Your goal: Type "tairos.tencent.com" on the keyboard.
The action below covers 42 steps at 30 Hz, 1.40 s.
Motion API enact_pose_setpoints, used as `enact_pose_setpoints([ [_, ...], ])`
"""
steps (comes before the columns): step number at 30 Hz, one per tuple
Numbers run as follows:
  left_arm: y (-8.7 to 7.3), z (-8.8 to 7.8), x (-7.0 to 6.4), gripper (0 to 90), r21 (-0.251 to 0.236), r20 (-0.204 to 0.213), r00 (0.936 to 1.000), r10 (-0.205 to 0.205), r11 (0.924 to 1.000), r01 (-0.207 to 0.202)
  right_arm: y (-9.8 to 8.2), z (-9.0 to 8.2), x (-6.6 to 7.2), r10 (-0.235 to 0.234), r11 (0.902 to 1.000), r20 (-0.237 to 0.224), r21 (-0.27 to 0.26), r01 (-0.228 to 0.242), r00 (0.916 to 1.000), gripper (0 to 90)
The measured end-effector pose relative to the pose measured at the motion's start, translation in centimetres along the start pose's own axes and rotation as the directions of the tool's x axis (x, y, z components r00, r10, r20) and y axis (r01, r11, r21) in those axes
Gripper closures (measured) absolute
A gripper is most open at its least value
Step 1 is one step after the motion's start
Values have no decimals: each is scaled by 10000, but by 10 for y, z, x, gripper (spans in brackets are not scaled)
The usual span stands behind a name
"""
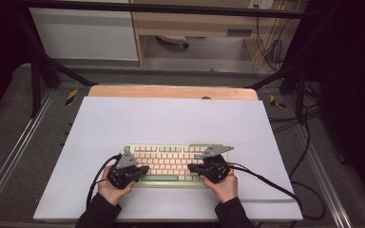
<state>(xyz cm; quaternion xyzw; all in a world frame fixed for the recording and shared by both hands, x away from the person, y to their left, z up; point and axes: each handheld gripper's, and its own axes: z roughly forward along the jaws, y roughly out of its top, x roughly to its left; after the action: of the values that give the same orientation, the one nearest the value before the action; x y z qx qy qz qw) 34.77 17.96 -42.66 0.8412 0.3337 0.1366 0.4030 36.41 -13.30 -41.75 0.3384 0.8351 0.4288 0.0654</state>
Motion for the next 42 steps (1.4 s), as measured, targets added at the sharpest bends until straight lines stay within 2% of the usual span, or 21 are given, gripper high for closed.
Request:
enact_pose_setpoints([
  [19,-6,-18,13,899,-271,-204,9991,-370,9990,364,6,-2,1,181,9994,140,-303,-177,9997,900],
  [30,-8,-22,17,899,-345,-274,9986,-454,9984,445,19,15,5,166,9993,309,-334,-155,9994,900],
  [34,-9,-23,18,899,-349,-301,9985,-456,9984,446,21,23,4,294,9990,285,-352,-284,9992,900],
  [42,-12,-24,21,899,-397,-276,9979,-585,9976,574,26,37,4,276,9995,393,-159,-270,9988,900],
])
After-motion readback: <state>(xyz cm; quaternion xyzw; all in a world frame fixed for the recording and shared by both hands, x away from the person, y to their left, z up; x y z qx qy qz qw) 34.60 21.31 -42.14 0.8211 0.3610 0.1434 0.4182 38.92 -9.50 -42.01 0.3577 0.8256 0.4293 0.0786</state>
